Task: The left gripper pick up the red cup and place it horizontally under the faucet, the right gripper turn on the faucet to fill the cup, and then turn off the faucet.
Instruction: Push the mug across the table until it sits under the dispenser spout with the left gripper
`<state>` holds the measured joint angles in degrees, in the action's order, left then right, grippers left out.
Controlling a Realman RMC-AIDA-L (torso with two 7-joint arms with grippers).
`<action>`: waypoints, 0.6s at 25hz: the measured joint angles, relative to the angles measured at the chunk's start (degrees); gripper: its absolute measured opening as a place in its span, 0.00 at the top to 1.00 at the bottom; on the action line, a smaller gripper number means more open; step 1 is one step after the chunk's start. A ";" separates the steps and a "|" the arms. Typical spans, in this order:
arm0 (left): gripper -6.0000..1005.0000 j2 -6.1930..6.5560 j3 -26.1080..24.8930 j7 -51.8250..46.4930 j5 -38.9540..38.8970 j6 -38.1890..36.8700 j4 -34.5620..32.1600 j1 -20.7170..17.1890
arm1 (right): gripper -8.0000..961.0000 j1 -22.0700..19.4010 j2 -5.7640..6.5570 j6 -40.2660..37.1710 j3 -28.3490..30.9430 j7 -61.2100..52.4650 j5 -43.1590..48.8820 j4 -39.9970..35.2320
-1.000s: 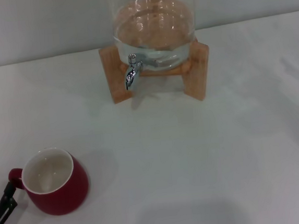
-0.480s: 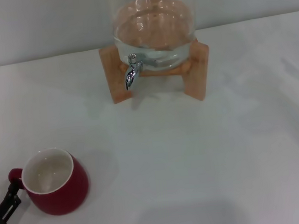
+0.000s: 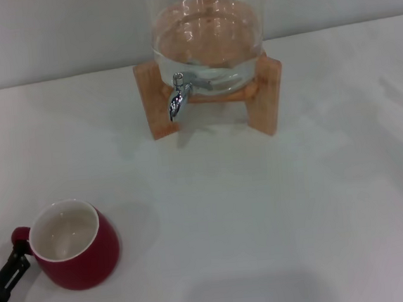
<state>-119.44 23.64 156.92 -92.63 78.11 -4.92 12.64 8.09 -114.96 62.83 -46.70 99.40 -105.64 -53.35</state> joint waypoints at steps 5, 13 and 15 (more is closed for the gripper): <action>0.13 0.00 0.00 -0.02 -0.03 -0.09 0.00 0.11 | 0.17 -0.03 0.00 0.01 0.03 0.00 0.00 0.00; 0.13 -0.06 0.00 -0.09 -0.10 -0.09 0.00 0.09 | 0.17 -0.09 0.00 0.23 0.08 0.00 -0.02 0.00; 0.13 -0.09 0.00 -0.25 -0.10 -0.10 0.00 0.06 | 0.17 -0.09 0.00 0.31 0.11 0.00 -0.08 0.00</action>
<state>-119.53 23.64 156.67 -92.73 78.02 -4.92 12.69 8.00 -114.96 63.14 -46.59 99.40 -105.73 -53.35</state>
